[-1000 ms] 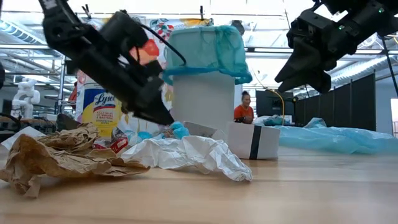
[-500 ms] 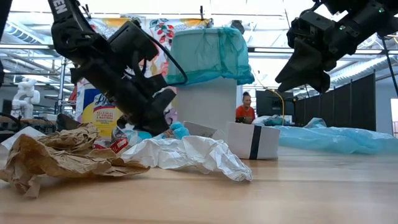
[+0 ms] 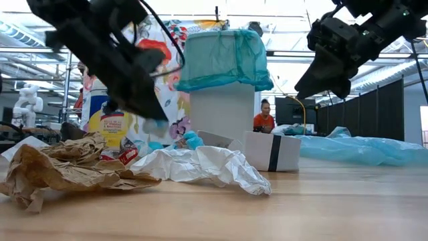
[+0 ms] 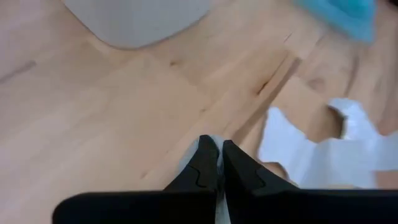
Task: Place trash/remove bag and relplace
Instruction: Put the white plastic into the trash bin, then put the top blue plastic into the trash bin
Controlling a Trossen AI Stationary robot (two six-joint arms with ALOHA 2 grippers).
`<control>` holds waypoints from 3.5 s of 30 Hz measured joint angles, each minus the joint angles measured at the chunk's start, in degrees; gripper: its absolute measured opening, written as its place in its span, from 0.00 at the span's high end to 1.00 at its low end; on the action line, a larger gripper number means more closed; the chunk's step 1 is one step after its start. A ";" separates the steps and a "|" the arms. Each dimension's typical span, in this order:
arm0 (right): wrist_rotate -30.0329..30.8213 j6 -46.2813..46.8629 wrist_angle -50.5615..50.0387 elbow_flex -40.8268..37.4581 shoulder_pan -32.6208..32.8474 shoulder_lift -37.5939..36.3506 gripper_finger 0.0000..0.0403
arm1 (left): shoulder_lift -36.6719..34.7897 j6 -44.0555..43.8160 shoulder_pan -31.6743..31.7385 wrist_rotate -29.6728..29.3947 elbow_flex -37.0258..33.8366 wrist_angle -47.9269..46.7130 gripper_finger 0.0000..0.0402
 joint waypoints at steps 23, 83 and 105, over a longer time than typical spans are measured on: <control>-16.48 -9.13 9.46 0.00 -9.41 6.33 0.60 | -15.64 24.66 11.10 -3.70 34.24 -24.54 0.98; -16.26 -4.32 8.17 0.00 -9.26 7.78 0.60 | -6.37 13.39 2.66 -0.48 39.06 -44.52 0.59; -16.20 -1.26 8.60 0.00 -9.28 7.76 0.60 | -21.42 1.07 -7.24 -7.45 12.57 -31.63 0.59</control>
